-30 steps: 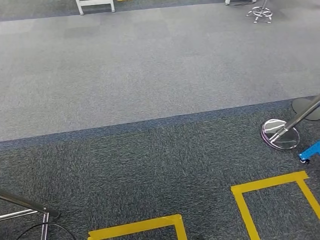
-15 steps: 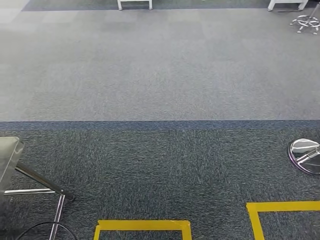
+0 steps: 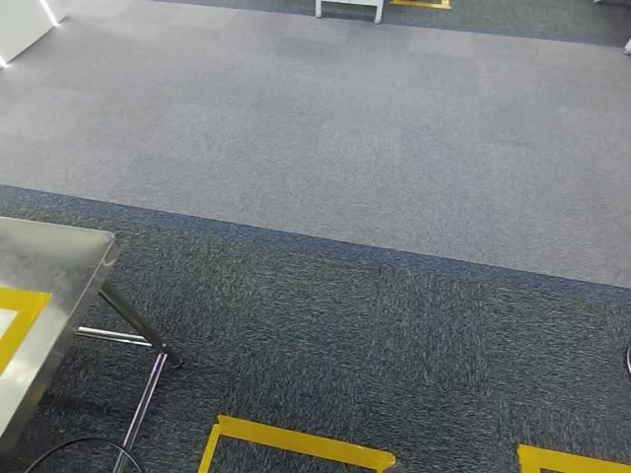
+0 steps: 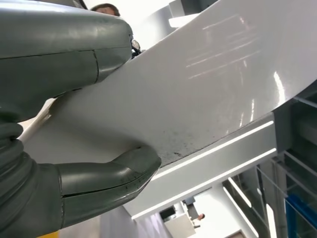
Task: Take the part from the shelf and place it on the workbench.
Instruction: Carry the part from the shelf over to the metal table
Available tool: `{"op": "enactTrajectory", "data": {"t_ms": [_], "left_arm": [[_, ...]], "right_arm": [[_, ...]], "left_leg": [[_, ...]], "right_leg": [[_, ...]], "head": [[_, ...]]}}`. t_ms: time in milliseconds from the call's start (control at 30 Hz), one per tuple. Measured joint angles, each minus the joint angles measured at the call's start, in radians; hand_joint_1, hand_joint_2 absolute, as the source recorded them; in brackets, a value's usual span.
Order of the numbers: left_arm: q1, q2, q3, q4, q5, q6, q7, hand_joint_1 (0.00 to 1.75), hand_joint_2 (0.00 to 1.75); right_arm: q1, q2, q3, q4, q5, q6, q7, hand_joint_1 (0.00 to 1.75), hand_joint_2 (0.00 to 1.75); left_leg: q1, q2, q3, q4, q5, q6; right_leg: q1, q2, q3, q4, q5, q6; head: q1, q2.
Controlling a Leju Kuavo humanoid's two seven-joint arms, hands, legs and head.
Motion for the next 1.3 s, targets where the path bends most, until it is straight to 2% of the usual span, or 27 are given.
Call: {"op": "enactTrajectory", "data": {"t_ms": [33, 100, 167, 200, 233, 267, 333, 400, 467, 533, 600, 667, 700, 733, 767, 833, 900, 967, 1000, 1067, 1100, 1133, 1167, 1200, 1233, 1267, 1300], "left_arm": [[-0.001, 0.0, 0.0, -0.001, -0.002, 0.001, 0.0, 1.75, 1.75], [-0.002, 0.0, -0.002, -0.002, -0.006, 0.004, 0.0, 1.75, 1.75], [-0.002, 0.0, -0.003, -0.002, -0.017, 0.013, 0.0, 1.75, 1.75], [-0.001, 0.0, -0.003, -0.002, -0.025, 0.02, 0.0, 1.75, 1.75], [-0.001, 0.0, -0.004, -0.002, -0.034, 0.027, 0.0, 1.75, 1.75], [0.0, 0.001, -0.005, -0.002, -0.04, 0.034, 0.0, 1.75, 1.75], [0.001, 0.002, -0.008, -0.002, -0.047, 0.047, 0.0, 1.75, 1.75], [0.004, 0.004, -0.009, -0.003, -0.052, 0.056, 0.0, 1.75, 1.75], [0.013, 0.006, -0.009, -0.006, -0.056, 0.059, 0.0, 1.75, 1.75], [0.024, 0.006, -0.008, -0.013, -0.057, 0.061, 0.0, 1.75, 1.75], [0.029, 0.006, -0.007, -0.019, -0.057, 0.062, 0.0, 1.75, 1.75], [0.034, 0.005, -0.004, -0.022, -0.057, 0.06, 0.0, 1.75, 1.75], [0.038, 0.005, -0.001, -0.023, -0.057, 0.059, 0.0, 1.75, 1.75], [0.043, 0.004, 0.002, -0.025, -0.057, 0.057, 0.0, 1.75, 1.75], [0.048, 0.004, 0.005, -0.028, -0.057, 0.055, 0.0, 1.75, 1.75], [0.055, 0.002, 0.01, -0.035, -0.057, 0.052, 0.0, 1.75, 1.75], [0.058, -0.001, 0.016, -0.041, -0.058, 0.05, 0.0, 1.75, 1.75], [0.062, -0.006, 0.022, -0.046, -0.058, 0.048, 0.0, 1.75, 1.75], [0.064, -0.009, 0.025, -0.049, -0.058, 0.048, 0.0, 1.75, 1.75], [0.064, -0.016, 0.03, -0.055, -0.057, 0.043, 0.0, 1.75, 1.75], [0.063, -0.019, 0.031, -0.057, -0.057, 0.04, 0.0, 1.75, 1.75], [0.063, -0.022, 0.033, -0.058, -0.057, 0.036, 0.0, 1.75, 1.75], [0.063, -0.024, 0.034, -0.058, -0.057, 0.033, 0.0, 1.75, 1.75], [0.063, -0.026, 0.035, -0.058, -0.057, 0.031, 0.0, 1.75, 1.75], [0.063, -0.029, 0.036, -0.058, -0.057, 0.03, 0.0, 1.75, 1.75], [0.063, -0.03, 0.036, -0.058, -0.057, 0.03, 0.0, 1.75, 1.75], [0.062, -0.032, 0.037, -0.058, -0.057, 0.029, 0.0, 1.75, 1.75]], "right_arm": [[-0.002, 0.0, 0.0, -0.002, 0.0, 0.0, -0.001, 0.0, 1.75], [-0.004, 0.0, 0.0, -0.004, 0.001, 0.0, -0.002, 0.0, 1.75], [0.001, 0.0, 0.0, -0.004, 0.001, -0.001, -0.002, 0.0, 1.75], [0.003, 0.0, 0.0, -0.004, 0.001, -0.001, -0.002, 0.0, 1.75], [0.003, 0.0, 0.0, -0.005, 0.001, -0.001, -0.001, 0.0, 1.75], [0.003, 0.0, 0.0, -0.005, 0.001, -0.002, -0.001, 0.0, 1.75], [0.004, 0.0, 0.0, -0.005, 0.002, -0.002, 0.0, 0.0, 1.75], [0.007, -0.001, 0.0, -0.005, 0.004, -0.002, 0.002, 0.0, 1.75], [0.008, -0.001, 0.0, -0.005, 0.007, -0.002, 0.003, 0.0, 1.75], [0.01, -0.001, 0.0, -0.005, 0.012, -0.002, 0.001, 0.0, 1.75], [0.016, -0.001, 0.0, -0.005, 0.017, -0.002, -0.002, 0.0, 1.75], [0.024, -0.001, 0.0, -0.005, 0.02, -0.004, -0.005, 0.0, 1.75], [0.027, -0.001, 0.0, -0.005, 0.023, -0.006, -0.007, 0.0, 1.75], [0.029, -0.001, 0.0, -0.005, 0.025, -0.008, -0.009, 0.0, 1.75], [0.03, -0.001, 0.001, -0.006, 0.028, -0.009, -0.011, 0.0, 1.75], [0.032, -0.001, 0.001, -0.006, 0.031, -0.012, -0.015, 0.0, 1.75], [0.033, -0.001, 0.001, -0.007, 0.033, -0.017, -0.017, 0.0, 1.75], [0.033, -0.001, 0.001, -0.008, 0.035, -0.021, -0.018, 0.0, 1.75], [0.032, -0.002, 0.002, -0.01, 0.036, -0.023, -0.019, 0.0, 1.75], [0.032, -0.003, 0.002, -0.014, 0.037, -0.028, -0.019, 0.0, 1.75], [0.034, -0.004, 0.003, -0.016, 0.037, -0.031, -0.02, 0.0, 1.75], [0.036, -0.005, 0.004, -0.018, 0.037, -0.035, -0.02, 0.0, 1.75], [0.037, -0.007, 0.006, -0.021, 0.038, -0.039, -0.02, 0.0, 1.75], [0.037, -0.008, 0.007, -0.024, 0.038, -0.042, -0.02, 0.0, 1.75], [0.037, -0.01, 0.008, -0.027, 0.038, -0.044, -0.02, 0.0, 1.75], [0.038, -0.012, 0.009, -0.029, 0.038, -0.044, -0.019, 0.0, 1.75], [0.039, -0.014, 0.009, -0.031, 0.039, -0.044, -0.018, 0.0, 1.75]], "left_leg": [[0.001, -0.009, 0.0, -0.002, 0.001, 0.006], [0.0, -0.027, 0.001, -0.003, 0.001, 0.017], [-0.004, -0.051, 0.001, -0.003, -0.001, 0.023], [-0.006, -0.064, 0.002, -0.003, -0.001, 0.024], [-0.007, -0.078, 0.004, -0.002, -0.002, 0.024], [-0.008, -0.092, 0.006, -0.002, -0.002, 0.024], [-0.009, -0.118, 0.007, 0.0, -0.004, 0.021], [-0.007, -0.14, 0.002, 0.001, -0.003, 0.012], [-0.003, -0.157, -0.003, 0.0, 0.0, -0.001], [-0.005, -0.125, -0.014, 0.027, -0.02, -0.011], [-0.006, -0.069, -0.056, 0.126, -0.078, -0.02], [-0.003, -0.049, -0.112, 0.248, -0.128, -0.028], [-0.002, -0.046, -0.125, 0.273, -0.129, -0.031], [-0.001, -0.042, -0.118, 0.258, -0.109, -0.032], [-0.001, -0.035, -0.093, 0.209, -0.077, -0.032], [-0.006, 0.011, -0.022, 0.071, -0.02, -0.026], [-0.014, 0.043, 0.014, 0.003, -0.01, -0.011], [-0.017, 0.026, 0.016, -0.003, -0.013, 0.004], [-0.015, 0.015, 0.017, -0.007, -0.011, 0.01], [-0.01, -0.007, 0.019, -0.014, -0.003, 0.022], [-0.008, -0.017, 0.018, -0.015, -0.002, 0.026], [-0.007, -0.029, 0.017, -0.015, -0.001, 0.028], [-0.007, -0.041, 0.016, -0.015, 0.0, 0.03], [-0.007, -0.054, 0.016, -0.015, -0.001, 0.03], [-0.007, -0.068, 0.018, -0.014, -0.001, 0.029], [-0.006, -0.082, 0.02, -0.014, -0.002, 0.029], [-0.005, -0.096, 0.022, -0.013, -0.003, 0.027]], "right_leg": [[-0.002, 0.024, -0.01, 0.027, -0.018, 0.003], [-0.004, 0.081, -0.072, 0.148, -0.075, 0.003], [-0.003, 0.1, -0.147, 0.276, -0.111, -0.001], [-0.003, 0.104, -0.167, 0.296, -0.102, -0.005], [-0.002, 0.107, -0.168, 0.276, -0.073, -0.009], [-0.001, 0.115, -0.151, 0.221, -0.031, -0.015], [0.0, 0.158, -0.101, 0.09, 0.035, -0.025], [0.001, 0.183, -0.07, 0.026, 0.046, -0.028], [0.002, 0.167, -0.061, 0.017, 0.045, -0.031], [0.0, 0.144, -0.052, 0.006, 0.05, -0.039], [-0.001, 0.115, -0.044, 0.0, 0.05, -0.047], [0.002, 0.084, -0.04, 0.001, 0.045, -0.051], [0.002, 0.069, -0.038, 0.001, 0.042, -0.051], [0.003, 0.055, -0.036, 0.001, 0.039, -0.05], [0.003, 0.042, -0.031, 0.001, 0.036, -0.049], [0.006, 0.02, -0.023, 0.001, 0.027, -0.042], [0.011, 0.0, -0.018, 0.001, 0.017, -0.031], [0.012, -0.02, -0.007, -0.002, 0.01, -0.02], [0.011, -0.014, -0.003, 0.0, 0.005, -0.015], [0.007, 0.039, -0.022, 0.054, -0.031, -0.005], [0.005, 0.072, -0.053, 0.114, -0.062, -0.002], [0.003, 0.092, -0.092, 0.191, -0.095, 0.0], [0.002, 0.1, -0.13, 0.26, -0.117, 0.001], [0.002, 0.103, -0.156, 0.303, -0.121, 0.002], [0.002, 0.104, -0.165, 0.304, -0.103, 0.002], [0.001, 0.108, -0.152, 0.263, -0.066, 0.001], [-0.001, 0.122, -0.126, 0.194, -0.021, 0.0]], "head": [[0.003, 0.0], [0.009, 0.0], [0.01, 0.0], [0.01, 0.0], [0.01, 0.0], [0.01, 0.0], [0.01, 0.0], [0.01, 0.0], [0.01, 0.0], [0.007, 0.0], [0.003, 0.0], [0.002, 0.0], [0.002, 0.0], [0.002, 0.0], [0.002, 0.0], [0.001, 0.0], [0.002, 0.0], [0.003, 0.0], [0.003, 0.0], [0.007, 0.0], [0.009, 0.0], [0.01, 0.0], [0.011, 0.0], [0.011, 0.0], [0.011, 0.0], [0.011, 0.0], [0.011, 0.0]]}}
